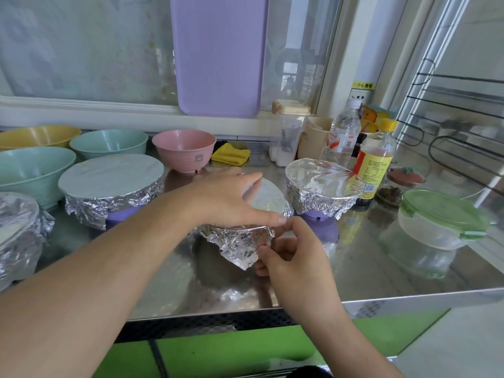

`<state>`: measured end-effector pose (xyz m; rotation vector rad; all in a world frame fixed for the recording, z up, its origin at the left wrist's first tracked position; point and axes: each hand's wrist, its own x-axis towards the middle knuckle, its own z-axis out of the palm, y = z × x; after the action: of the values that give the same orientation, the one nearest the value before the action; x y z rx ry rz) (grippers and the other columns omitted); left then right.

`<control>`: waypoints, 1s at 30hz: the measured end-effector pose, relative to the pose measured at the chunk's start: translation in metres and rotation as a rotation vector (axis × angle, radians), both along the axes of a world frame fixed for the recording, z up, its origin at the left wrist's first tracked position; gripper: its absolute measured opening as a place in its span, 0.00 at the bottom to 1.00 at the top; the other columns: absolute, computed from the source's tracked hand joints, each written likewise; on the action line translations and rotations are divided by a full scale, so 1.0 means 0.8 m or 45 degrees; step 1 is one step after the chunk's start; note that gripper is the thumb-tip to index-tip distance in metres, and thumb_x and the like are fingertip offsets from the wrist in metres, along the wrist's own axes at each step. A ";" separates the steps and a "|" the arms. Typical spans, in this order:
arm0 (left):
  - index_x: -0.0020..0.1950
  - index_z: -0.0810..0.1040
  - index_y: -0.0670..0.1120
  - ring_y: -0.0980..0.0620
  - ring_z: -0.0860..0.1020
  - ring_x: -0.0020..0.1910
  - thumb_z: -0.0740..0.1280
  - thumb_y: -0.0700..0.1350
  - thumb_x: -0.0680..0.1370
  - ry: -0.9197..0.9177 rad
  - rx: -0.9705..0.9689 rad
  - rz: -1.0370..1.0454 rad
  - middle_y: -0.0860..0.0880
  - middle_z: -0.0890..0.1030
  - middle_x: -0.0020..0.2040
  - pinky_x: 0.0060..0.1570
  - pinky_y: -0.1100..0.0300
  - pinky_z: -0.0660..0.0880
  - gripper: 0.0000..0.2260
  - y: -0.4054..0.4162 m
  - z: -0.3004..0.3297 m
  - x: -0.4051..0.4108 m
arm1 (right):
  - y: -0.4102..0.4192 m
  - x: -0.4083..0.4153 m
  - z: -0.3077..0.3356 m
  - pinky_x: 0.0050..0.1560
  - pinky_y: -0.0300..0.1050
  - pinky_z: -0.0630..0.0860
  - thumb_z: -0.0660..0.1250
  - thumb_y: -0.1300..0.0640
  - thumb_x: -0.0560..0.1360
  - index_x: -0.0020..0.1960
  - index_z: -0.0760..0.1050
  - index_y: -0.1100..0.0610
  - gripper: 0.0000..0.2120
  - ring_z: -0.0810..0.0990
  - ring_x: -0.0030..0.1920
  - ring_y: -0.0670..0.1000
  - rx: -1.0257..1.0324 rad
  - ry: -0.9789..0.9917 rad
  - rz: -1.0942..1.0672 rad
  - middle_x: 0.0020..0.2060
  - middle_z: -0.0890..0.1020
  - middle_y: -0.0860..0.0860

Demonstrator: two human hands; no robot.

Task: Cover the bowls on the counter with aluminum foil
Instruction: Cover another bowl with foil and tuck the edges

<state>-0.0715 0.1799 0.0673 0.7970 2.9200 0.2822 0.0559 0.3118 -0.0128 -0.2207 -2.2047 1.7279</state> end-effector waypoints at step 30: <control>0.84 0.50 0.60 0.50 0.51 0.84 0.52 0.88 0.58 0.094 -0.019 0.101 0.59 0.52 0.85 0.77 0.34 0.56 0.59 0.001 -0.010 0.014 | 0.000 0.000 -0.019 0.40 0.47 0.70 0.80 0.55 0.72 0.47 0.67 0.50 0.19 0.74 0.41 0.48 0.660 0.351 -0.318 0.42 0.75 0.45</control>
<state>-0.0604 0.1804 0.0590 0.7058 3.0240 0.2426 0.0558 0.3115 -0.0276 -0.1146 -2.2148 0.9531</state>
